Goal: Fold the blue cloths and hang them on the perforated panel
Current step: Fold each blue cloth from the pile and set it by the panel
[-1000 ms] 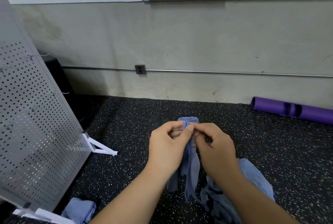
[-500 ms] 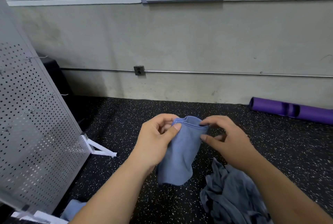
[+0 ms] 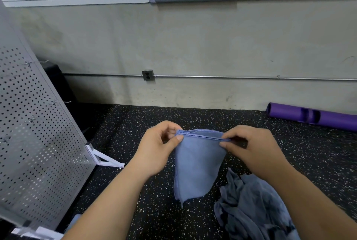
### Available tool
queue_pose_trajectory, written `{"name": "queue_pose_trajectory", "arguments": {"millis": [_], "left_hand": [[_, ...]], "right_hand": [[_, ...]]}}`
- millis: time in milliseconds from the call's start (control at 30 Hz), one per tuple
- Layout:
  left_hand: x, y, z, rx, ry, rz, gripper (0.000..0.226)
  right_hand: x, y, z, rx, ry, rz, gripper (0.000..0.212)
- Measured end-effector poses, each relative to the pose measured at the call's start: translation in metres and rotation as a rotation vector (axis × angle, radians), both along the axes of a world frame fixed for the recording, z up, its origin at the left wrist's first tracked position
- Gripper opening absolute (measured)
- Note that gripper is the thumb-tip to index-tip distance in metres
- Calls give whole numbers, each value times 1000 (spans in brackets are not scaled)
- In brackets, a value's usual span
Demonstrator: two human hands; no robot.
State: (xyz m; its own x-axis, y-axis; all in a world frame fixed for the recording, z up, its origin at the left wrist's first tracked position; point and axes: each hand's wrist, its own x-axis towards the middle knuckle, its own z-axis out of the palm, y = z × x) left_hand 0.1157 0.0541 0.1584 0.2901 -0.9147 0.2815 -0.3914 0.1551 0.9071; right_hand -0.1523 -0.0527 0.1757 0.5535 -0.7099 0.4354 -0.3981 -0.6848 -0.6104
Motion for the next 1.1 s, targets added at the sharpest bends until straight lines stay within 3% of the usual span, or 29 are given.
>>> {"name": "queue_pose_trajectory", "arguments": {"millis": [133,367,767,867,967,1100], "left_hand": [[-1,-1,-2,10,-9,18,18],[4,-4,-8,50,-62,42,20],[0,-3,-5,104,8,41,6],[-2,-2,-4,105,-19,60,3],[-4,-2,-4,80,-22,85,4],[-7,-2,-3,47,-12,115,5]], "right_hand": [[-3,-1,4,-42,-12,12,22],[-13,-7,7,-65,224,77,18],[-7,-4,4,276,-128,0,21],[-8,-4,3,193,-57,-38,24],[-9,-3,3,17,121,-88,14],[-7,0,4,30,138,-73,15]]}}
